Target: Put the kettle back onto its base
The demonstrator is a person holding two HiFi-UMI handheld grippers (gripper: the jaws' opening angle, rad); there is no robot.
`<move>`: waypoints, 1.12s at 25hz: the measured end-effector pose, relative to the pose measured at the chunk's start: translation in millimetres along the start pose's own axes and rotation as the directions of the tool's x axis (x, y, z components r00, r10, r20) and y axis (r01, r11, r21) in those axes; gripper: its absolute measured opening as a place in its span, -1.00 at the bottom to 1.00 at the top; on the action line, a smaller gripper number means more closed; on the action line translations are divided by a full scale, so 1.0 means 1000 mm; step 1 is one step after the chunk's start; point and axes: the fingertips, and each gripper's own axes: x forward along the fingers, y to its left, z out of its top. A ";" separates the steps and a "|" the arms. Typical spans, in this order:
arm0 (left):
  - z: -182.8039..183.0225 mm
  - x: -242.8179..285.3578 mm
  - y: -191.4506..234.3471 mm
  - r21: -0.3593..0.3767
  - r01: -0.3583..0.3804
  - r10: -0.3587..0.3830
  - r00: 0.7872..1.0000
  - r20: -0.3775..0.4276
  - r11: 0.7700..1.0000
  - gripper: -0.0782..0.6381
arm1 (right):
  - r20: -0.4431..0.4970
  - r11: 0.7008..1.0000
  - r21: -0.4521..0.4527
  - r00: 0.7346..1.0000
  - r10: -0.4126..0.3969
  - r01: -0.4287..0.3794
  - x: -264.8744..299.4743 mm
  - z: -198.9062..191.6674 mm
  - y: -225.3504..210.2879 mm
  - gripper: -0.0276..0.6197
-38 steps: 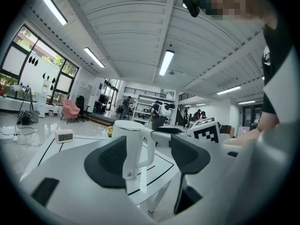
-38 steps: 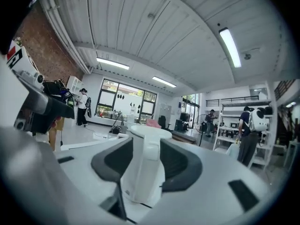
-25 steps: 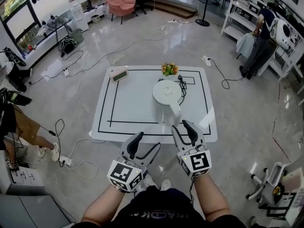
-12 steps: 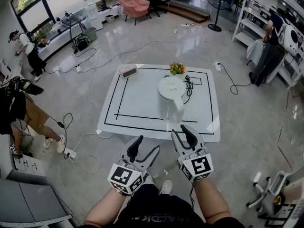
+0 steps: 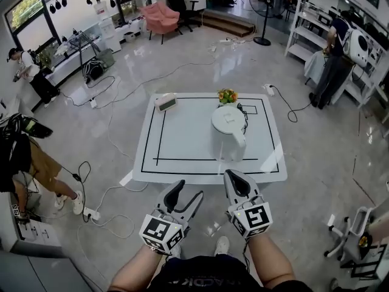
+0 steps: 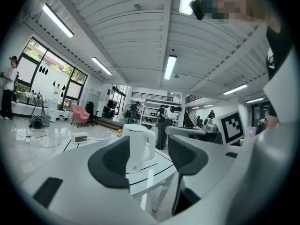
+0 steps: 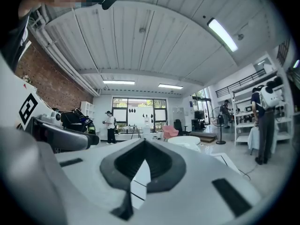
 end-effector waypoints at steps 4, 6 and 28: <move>0.009 -0.020 0.030 0.025 0.085 -0.085 0.996 -0.006 0.996 -0.14 | 0.030 0.997 -0.007 0.996 -0.081 0.081 0.011 0.007 0.032 -0.91; 0.013 -0.031 0.045 0.028 0.119 -0.119 0.993 -0.005 0.993 -0.24 | 0.038 0.993 -0.022 0.992 -0.118 0.119 0.016 0.010 0.051 -0.91; -0.004 -0.077 0.063 -0.025 0.355 -0.356 0.933 -0.048 0.934 -0.77 | -0.049 0.929 -0.037 0.928 -0.369 0.368 -0.023 -0.014 0.120 -0.91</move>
